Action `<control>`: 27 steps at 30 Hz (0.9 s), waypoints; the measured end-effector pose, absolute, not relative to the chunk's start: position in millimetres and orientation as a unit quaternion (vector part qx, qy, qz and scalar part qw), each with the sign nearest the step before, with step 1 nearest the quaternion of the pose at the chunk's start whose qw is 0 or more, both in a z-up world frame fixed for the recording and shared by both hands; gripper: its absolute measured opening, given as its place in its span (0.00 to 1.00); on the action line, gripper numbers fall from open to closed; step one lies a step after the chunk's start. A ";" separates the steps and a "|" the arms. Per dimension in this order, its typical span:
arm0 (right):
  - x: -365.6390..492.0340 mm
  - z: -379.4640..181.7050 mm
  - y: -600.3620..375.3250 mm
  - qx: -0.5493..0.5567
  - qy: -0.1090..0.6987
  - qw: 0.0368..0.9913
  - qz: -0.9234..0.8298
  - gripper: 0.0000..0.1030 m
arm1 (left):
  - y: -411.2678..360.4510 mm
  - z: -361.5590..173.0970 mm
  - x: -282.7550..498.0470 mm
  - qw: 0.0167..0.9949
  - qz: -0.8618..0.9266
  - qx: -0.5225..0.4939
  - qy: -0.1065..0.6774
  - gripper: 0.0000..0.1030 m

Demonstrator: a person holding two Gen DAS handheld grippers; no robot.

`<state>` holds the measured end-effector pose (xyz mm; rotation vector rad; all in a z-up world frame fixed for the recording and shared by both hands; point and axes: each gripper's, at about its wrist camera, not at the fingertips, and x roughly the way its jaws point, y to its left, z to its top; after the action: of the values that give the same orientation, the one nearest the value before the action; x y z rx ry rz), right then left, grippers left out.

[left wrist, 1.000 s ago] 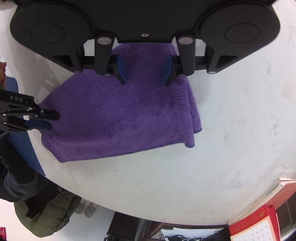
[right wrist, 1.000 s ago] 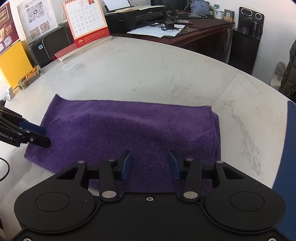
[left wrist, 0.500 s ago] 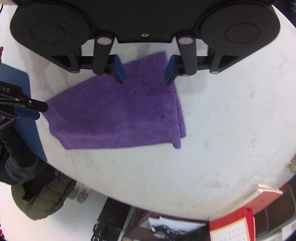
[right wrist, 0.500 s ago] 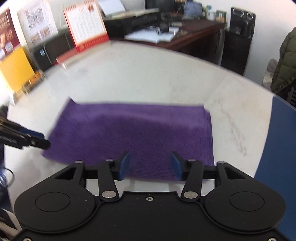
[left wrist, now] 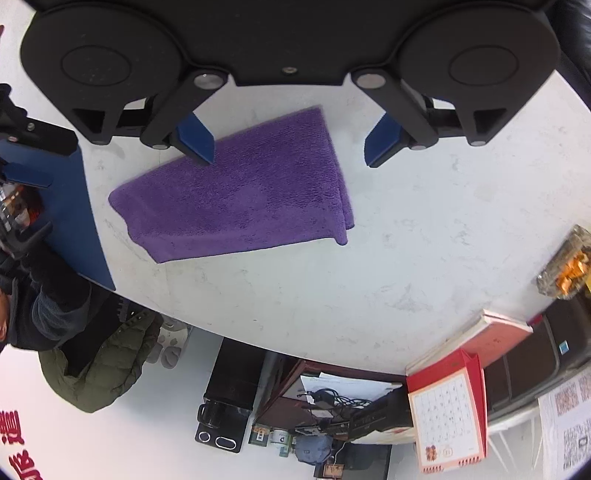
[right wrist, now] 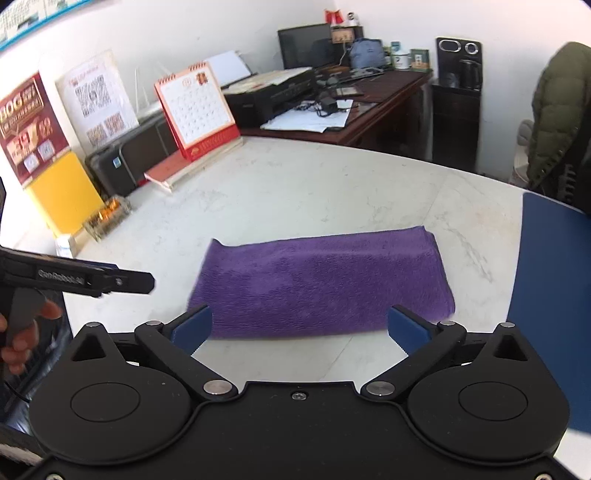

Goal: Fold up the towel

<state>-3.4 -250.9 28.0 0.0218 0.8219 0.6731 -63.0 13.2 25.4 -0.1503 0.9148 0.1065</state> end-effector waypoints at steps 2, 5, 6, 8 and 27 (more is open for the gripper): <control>-12.7 30.1 -252.4 0.019 0.391 0.863 0.320 1.00 | 9.1 28.4 -66.8 0.894 0.058 -0.063 0.440 0.86; -23.4 31.0 -254.0 0.038 0.396 0.859 0.323 1.00 | 8.1 31.5 -73.5 0.898 0.064 -0.059 0.432 0.86; -25.5 30.6 -254.0 0.040 0.400 0.857 0.322 1.00 | 7.9 32.9 -75.9 0.899 0.066 -0.059 0.429 0.87; -28.2 30.2 -253.0 0.040 0.404 0.856 0.320 1.00 | 7.4 34.4 -78.7 0.900 0.073 -0.058 0.426 0.87; -56.4 34.1 -243.4 0.022 0.413 0.857 0.309 1.00 | 0.4 33.9 -79.3 0.885 0.075 -0.031 0.458 0.96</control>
<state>-56.4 -243.4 34.1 0.0468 0.8675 0.6491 -79.3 0.4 33.9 -0.0646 0.9535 0.1554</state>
